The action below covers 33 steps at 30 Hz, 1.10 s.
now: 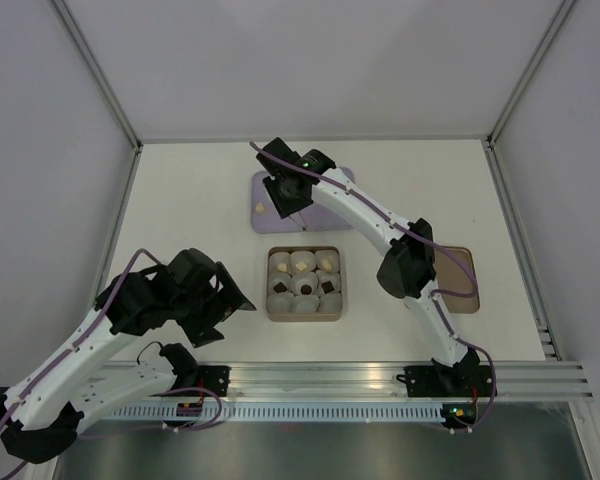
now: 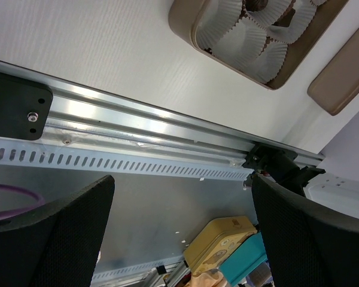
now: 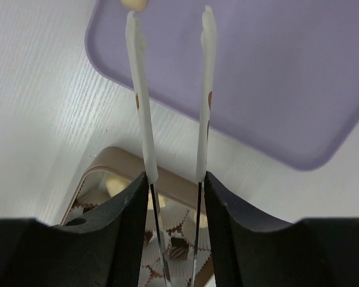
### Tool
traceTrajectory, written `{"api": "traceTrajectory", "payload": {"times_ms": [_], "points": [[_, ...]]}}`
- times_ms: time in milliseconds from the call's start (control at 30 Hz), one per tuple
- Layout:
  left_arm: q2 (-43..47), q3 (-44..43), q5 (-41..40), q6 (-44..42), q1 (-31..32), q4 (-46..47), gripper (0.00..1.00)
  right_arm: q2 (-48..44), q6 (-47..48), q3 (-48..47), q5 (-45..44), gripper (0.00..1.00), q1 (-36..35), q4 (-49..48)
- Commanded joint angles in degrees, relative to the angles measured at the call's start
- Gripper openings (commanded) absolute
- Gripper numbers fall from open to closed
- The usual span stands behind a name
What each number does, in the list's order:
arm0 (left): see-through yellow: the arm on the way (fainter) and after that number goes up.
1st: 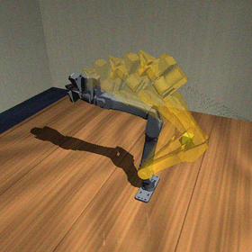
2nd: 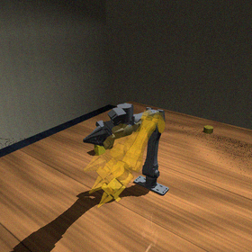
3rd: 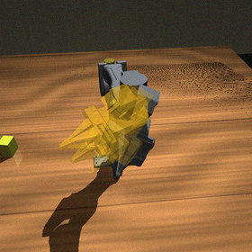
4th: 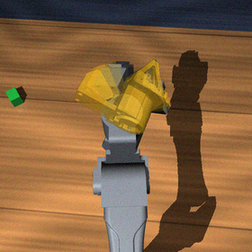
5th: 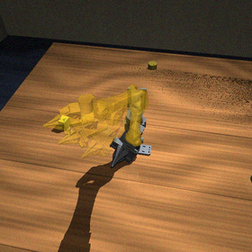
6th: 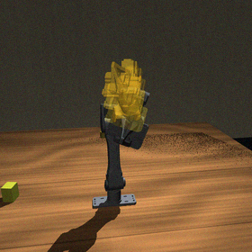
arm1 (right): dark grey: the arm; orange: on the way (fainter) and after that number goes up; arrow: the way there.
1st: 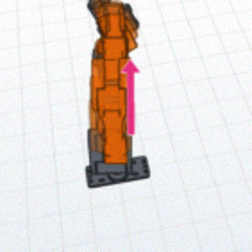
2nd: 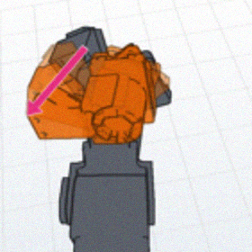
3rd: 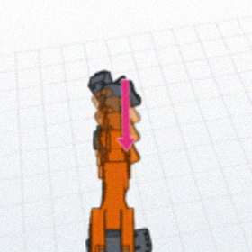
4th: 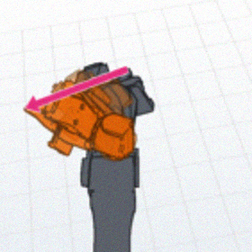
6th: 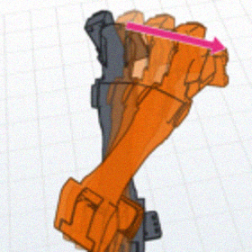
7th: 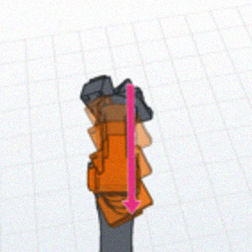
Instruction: Pack the chocolate
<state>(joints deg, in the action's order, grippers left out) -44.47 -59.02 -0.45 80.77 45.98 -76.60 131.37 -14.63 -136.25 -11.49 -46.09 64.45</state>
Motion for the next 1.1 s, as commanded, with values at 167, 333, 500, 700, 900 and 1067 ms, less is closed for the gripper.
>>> {"api": "traceTrajectory", "payload": {"times_ms": [167,333,500,700,900,1067], "points": [[-0.09,0.84,0.71,2.46,-0.19,-6.55,1.0,8.37,6.63,-7.63,3.83,0.48,0.12,-7.22],[0.35,1.37,0.71,2.55,-0.19,-6.55,1.0,10.83,7.69,-8.77,4.19,0.49,0.47,-8.9],[0.35,1.81,0.62,2.46,-0.19,-6.28,1.0,12.33,8.04,-8.6,4.45,0.49,0.82,-8.9],[0.52,2.68,0.71,2.46,-0.19,-5.67,1.0,13.12,8.92,-7.9,5.6,0.49,0.73,-8.99],[0.96,3.56,0.71,2.64,-0.19,-5.49,1.0,14.0,9.36,-7.63,8.67,0.49,0.82,-9.16],[0.96,4.18,0.71,2.72,-0.19,-5.14,1.0,15.05,9.45,-7.63,8.67,0.49,0.91,-9.25]]}}
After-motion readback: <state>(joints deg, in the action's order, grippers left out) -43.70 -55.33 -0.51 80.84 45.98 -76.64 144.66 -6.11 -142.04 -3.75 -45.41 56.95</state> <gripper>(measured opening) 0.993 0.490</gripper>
